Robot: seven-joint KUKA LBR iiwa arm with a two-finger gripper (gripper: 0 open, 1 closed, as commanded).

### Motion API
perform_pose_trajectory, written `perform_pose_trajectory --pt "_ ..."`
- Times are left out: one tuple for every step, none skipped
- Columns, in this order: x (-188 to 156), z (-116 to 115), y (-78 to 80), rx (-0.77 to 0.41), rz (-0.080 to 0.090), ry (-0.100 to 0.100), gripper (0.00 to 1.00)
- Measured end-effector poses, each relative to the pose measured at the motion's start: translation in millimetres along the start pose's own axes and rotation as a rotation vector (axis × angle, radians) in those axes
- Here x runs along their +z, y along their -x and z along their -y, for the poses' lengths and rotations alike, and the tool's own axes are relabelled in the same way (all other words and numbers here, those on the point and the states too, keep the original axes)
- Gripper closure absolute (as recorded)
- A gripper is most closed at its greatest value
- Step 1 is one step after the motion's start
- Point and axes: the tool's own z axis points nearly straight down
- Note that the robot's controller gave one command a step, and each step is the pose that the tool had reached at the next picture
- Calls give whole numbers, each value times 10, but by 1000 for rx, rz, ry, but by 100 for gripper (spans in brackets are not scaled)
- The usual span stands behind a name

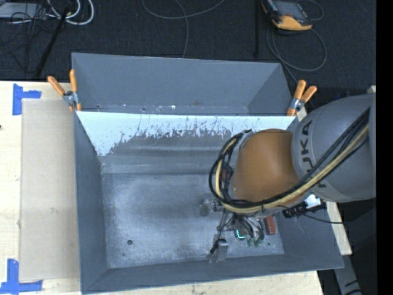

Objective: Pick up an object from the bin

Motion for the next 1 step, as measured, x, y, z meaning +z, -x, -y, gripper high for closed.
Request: perform_pose_trajectory --pt "299 487 647 -224 12 -2 0"
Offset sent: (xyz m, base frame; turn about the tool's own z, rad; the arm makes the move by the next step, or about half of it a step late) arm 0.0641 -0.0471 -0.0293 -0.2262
